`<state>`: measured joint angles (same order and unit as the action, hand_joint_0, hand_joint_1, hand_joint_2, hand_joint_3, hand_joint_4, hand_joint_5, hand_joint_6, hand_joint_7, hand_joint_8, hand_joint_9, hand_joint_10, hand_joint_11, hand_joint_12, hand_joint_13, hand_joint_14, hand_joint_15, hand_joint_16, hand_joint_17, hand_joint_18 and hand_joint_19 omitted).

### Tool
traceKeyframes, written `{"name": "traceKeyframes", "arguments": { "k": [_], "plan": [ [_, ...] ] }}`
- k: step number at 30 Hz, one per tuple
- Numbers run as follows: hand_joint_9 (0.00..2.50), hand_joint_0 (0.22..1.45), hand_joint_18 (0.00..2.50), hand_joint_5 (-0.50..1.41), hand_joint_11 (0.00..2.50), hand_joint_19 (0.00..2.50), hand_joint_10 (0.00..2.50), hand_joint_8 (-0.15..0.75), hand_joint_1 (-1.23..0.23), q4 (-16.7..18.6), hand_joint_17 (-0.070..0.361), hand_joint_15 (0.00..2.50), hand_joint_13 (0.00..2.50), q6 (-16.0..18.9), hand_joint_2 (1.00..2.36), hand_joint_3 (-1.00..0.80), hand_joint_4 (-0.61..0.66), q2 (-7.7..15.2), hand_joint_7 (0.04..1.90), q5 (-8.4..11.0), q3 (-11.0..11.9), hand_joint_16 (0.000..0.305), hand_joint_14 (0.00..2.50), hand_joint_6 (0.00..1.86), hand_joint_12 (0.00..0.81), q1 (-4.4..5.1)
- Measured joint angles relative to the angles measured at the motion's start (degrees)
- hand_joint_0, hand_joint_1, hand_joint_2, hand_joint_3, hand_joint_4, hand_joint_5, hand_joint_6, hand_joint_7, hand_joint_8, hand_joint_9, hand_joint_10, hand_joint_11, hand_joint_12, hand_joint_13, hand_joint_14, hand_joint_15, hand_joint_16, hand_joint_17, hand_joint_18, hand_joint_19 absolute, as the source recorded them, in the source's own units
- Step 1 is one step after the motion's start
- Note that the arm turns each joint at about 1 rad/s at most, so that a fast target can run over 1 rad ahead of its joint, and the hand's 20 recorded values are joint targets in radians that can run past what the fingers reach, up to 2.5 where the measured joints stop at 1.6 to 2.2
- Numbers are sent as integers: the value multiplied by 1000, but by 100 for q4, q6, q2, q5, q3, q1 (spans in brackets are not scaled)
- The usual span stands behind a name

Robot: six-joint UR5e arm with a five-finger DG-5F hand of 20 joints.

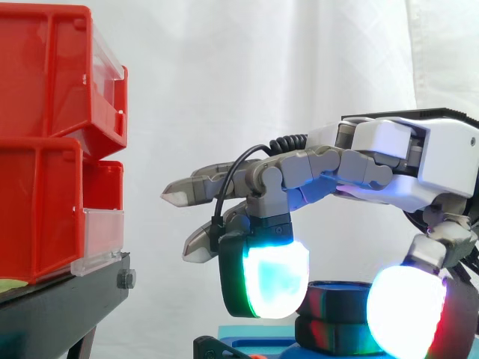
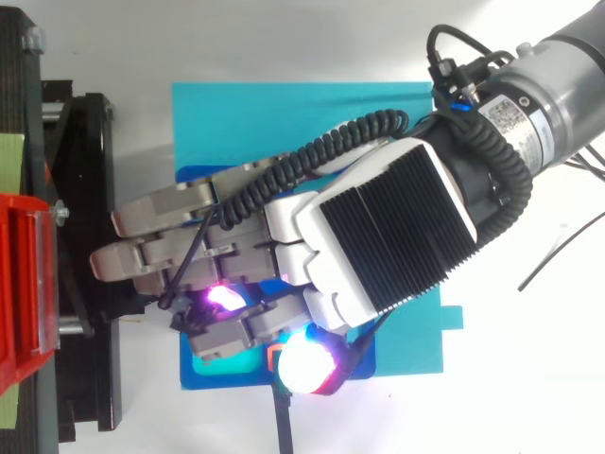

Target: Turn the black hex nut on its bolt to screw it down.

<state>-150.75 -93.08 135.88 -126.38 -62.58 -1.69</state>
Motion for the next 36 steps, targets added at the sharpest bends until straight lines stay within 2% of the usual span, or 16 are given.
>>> {"name": "traceKeyframes", "arguments": {
  "k": [4,10,18,25,30,36],
  "plan": [
    [617,414,207,-95,200,230,7,321,-668,-13,118,39,365,0,1000,-500,252,0,1418,0,0,52,1,524,373,-4],
    [612,463,189,-97,206,243,10,297,-671,-11,107,48,352,0,1000,-500,233,0,1427,-1,0,47,1,521,350,-17],
    [628,428,174,-92,206,248,8,317,-502,-1,113,37,357,0,1000,-500,248,0,1428,0,0,50,0,521,362,-41],
    [647,408,146,-90,198,242,7,331,-367,-26,115,44,352,62,1000,-500,264,-6,1432,13,1,51,0,518,368,21],
    [648,411,115,-89,191,240,9,328,-330,-82,113,37,337,353,1000,-500,276,-9,1460,31,110,50,0,500,364,49],
    [650,413,83,-93,197,234,7,329,-330,-416,109,29,313,616,1000,-500,292,-7,1440,34,238,48,0,501,357,52]
  ]
}}
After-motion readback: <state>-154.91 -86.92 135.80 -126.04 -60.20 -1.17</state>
